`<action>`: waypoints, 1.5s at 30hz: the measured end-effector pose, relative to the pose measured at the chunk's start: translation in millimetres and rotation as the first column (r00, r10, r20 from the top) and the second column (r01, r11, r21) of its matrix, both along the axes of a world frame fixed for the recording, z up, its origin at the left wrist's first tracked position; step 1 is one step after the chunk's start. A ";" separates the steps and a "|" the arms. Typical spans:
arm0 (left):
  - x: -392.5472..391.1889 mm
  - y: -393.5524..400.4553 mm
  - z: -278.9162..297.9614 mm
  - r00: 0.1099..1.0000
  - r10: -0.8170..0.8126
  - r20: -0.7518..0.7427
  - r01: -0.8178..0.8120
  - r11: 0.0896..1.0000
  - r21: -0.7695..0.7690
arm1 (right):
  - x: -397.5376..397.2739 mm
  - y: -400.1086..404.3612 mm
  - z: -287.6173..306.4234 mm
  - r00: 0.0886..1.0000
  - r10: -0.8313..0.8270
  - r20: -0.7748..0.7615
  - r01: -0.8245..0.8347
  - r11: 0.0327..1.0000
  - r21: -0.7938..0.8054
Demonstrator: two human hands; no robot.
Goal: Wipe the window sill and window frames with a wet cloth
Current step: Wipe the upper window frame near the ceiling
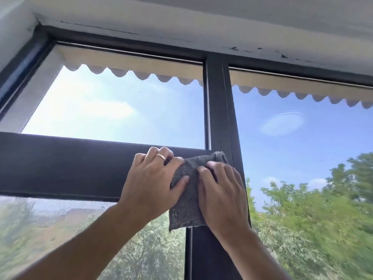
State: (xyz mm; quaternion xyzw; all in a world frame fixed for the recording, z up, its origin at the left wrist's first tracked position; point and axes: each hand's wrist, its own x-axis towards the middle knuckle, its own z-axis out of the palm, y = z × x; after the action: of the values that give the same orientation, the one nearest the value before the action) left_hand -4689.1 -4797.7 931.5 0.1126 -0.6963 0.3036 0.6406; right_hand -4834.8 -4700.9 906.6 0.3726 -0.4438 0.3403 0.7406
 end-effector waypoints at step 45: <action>150.6 -131.6 -39.7 0.992 0.116 0.042 -0.120 0.989 0.091 | 146.2 -104.4 6.4 0.983 -0.140 0.123 0.105 0.961 0.257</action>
State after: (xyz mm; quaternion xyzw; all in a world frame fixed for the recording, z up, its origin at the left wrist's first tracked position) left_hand -4538.5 -4929.3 891.8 0.1777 -0.7134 0.3103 0.6027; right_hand -4688.6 -4805.2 913.0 0.4099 -0.5561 0.2605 0.6745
